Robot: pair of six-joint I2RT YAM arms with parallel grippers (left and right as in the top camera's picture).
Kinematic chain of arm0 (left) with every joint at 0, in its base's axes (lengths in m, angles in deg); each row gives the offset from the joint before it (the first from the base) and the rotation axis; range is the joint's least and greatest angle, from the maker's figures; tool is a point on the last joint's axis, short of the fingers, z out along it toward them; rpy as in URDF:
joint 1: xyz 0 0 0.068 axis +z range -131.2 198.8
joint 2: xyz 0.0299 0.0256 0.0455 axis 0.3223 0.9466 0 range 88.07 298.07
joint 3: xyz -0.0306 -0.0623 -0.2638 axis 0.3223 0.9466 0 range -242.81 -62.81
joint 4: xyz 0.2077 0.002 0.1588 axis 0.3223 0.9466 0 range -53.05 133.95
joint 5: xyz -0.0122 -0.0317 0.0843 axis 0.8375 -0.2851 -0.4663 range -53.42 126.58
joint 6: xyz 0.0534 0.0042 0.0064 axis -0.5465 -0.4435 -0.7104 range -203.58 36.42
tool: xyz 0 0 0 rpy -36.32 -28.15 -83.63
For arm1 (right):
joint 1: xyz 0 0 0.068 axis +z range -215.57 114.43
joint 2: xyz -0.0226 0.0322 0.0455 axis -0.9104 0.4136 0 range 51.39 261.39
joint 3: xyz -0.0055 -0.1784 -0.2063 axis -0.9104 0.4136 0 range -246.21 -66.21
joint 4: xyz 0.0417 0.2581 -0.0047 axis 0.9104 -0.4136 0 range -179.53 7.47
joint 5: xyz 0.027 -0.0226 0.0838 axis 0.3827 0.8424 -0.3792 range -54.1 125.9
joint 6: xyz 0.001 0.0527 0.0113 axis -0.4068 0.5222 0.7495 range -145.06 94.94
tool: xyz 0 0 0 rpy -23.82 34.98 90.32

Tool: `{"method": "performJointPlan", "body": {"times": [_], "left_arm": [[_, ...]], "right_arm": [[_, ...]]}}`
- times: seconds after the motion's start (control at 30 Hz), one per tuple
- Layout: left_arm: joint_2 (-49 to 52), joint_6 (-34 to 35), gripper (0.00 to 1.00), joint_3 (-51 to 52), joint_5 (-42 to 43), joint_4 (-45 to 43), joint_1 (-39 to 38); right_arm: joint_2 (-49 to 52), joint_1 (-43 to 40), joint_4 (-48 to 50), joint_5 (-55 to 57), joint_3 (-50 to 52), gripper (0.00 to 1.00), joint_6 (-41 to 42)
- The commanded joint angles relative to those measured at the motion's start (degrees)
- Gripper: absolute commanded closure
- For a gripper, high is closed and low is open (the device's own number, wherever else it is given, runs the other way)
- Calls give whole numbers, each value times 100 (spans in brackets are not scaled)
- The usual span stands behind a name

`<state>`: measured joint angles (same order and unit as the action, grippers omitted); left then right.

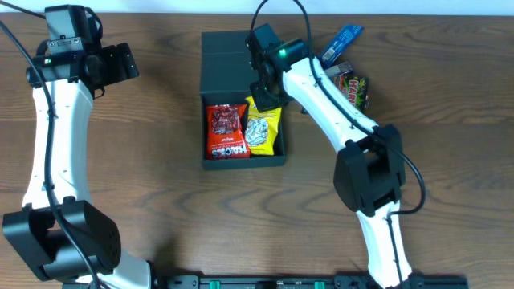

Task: Pack container
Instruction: 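Open the right gripper and withdraw it to the candy pile, then grasp the colorful HARIBO bag from the pile with the right gripper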

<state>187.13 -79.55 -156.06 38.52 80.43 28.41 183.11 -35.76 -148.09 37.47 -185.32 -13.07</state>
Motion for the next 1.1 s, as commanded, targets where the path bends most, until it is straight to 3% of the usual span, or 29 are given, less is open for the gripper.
{"method": "performJointPlan", "body": {"times": [0.0, 0.27, 0.53, 0.7, 0.8, 0.97, 1.07], "left_arm": [[63, -20, 4, -61, -87, 24, 17], [63, -20, 5, -61, -90, 24, 17], [63, -22, 5, -61, -107, 22, 17], [63, -20, 5, -61, -105, 22, 17], [63, -22, 5, -61, -105, 22, 17], [66, -20, 5, -61, -105, 22, 17], [66, -20, 5, -61, -105, 22, 17]], "right_arm": [[-33, -15, 286, 81, 332, 98, 127], [-35, -13, 879, 142, 702, 99, 98], [-503, -96, 452, 203, -358, 98, -468], [-673, -765, 404, 431, -393, 74, -1093], [-551, -1320, 332, 358, -387, 39, -1403], [-315, -2131, 328, 162, -387, 2, -1893], [-131, -2516, 334, -120, -387, 1, -1891]]}}
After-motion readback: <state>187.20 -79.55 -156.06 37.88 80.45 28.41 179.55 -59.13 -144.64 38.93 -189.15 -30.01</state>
